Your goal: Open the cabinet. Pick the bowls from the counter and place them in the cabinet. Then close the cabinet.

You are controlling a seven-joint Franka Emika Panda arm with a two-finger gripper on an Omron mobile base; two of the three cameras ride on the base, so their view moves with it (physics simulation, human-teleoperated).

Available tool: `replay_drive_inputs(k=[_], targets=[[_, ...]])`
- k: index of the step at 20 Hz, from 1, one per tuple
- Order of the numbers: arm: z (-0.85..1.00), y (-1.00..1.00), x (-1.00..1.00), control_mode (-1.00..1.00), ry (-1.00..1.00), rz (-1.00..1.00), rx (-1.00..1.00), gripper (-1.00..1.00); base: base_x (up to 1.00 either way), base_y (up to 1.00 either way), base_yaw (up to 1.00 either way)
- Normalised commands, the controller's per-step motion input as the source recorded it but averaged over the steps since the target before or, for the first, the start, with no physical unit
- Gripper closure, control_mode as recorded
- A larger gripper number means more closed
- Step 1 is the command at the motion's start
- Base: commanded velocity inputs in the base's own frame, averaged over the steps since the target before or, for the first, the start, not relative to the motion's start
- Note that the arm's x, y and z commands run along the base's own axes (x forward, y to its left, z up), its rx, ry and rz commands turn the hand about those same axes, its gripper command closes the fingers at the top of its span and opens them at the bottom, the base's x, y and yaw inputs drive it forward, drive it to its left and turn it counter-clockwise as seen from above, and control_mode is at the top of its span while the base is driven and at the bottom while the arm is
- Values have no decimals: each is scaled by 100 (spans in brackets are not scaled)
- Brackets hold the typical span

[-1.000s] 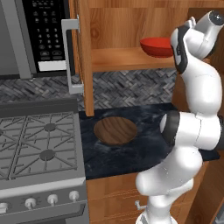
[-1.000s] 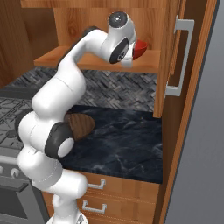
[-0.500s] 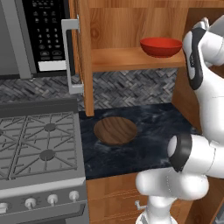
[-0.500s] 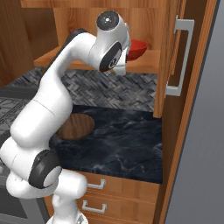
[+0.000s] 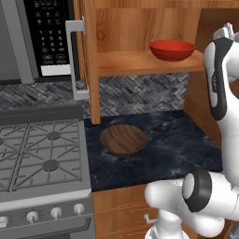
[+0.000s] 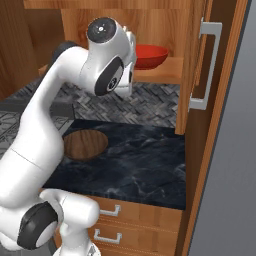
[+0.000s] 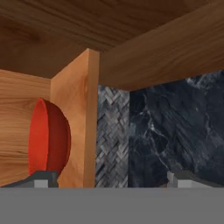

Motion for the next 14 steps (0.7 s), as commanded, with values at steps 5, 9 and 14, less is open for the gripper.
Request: replay_drive_inputs(k=[5, 9, 14], targets=[[0, 22, -66, -100, 1, 0, 0, -100, 0, 0, 0], [0, 19, -62, -100, 1, 1, 0, -100, 0, 0, 0], [-1, 23, -33, -100, 9, 5, 0, -100, 0, 0, 0]])
